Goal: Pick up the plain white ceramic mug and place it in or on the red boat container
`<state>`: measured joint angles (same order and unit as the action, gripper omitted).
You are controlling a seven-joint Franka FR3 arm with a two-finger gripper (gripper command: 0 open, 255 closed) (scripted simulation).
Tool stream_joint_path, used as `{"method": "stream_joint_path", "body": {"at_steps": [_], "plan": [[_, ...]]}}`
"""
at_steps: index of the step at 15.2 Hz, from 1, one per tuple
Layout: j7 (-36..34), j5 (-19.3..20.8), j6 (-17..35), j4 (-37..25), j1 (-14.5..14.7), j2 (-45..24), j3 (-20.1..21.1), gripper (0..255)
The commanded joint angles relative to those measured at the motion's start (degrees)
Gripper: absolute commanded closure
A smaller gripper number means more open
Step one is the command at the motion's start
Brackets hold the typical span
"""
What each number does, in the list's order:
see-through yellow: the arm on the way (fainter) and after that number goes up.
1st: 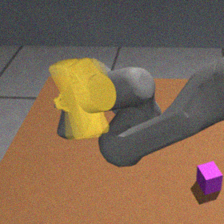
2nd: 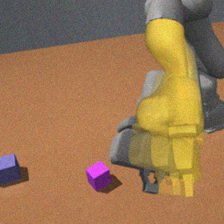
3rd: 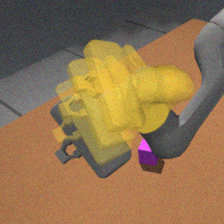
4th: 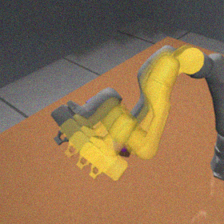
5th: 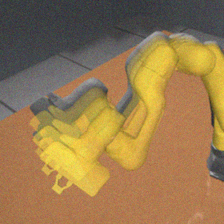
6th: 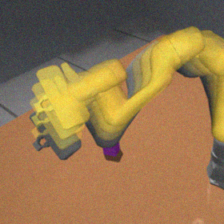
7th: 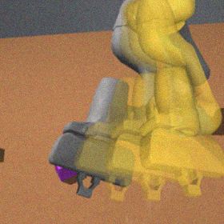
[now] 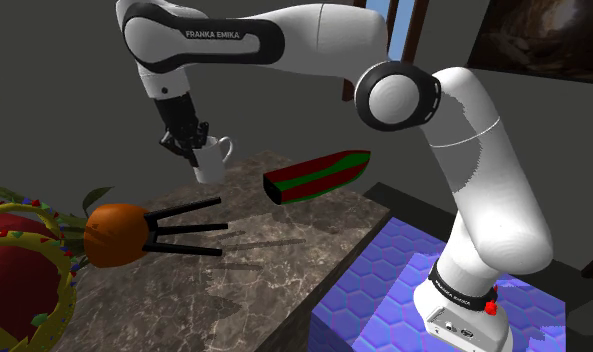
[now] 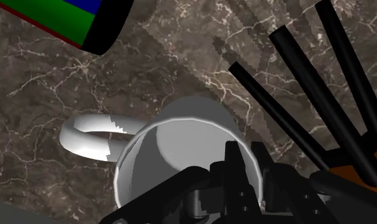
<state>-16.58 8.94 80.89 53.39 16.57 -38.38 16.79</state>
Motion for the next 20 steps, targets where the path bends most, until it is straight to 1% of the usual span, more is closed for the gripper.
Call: {"method": "stream_joint_path", "body": {"at_steps": [1, 4, 5, 6, 7, 10, 12, 15, 20], "plan": [[0.11, 0.16, -2.3, -3.13, 0.46, -0.83, -0.08, 255], [0.32, 0.56, -6.14, -9.07, 1.44, -2.85, -0.28, 255], [0.37, 0.63, -6.83, -10.21, 1.64, -3.28, -0.34, 255], [0.83, -0.13, -3.71, -2.4, -0.53, 1.33, 0.04, 255], [1.48, -0.74, -1.52, 3.35, -2.33, 4.86, 0.31, 255], [4.08, -2.44, 2.95, 16.0, -6.57, 13.15, 0.29, 255], [6.11, -3.41, 5.0, 22.44, -8.95, 17.69, 0.0, 255], [9.48, -4.69, 7.29, 30.44, -11.98, 23.67, -0.86, 255], [15.59, -6.16, 9.74, 40.88, -16.18, 32.12, -3.0, 255]]}}
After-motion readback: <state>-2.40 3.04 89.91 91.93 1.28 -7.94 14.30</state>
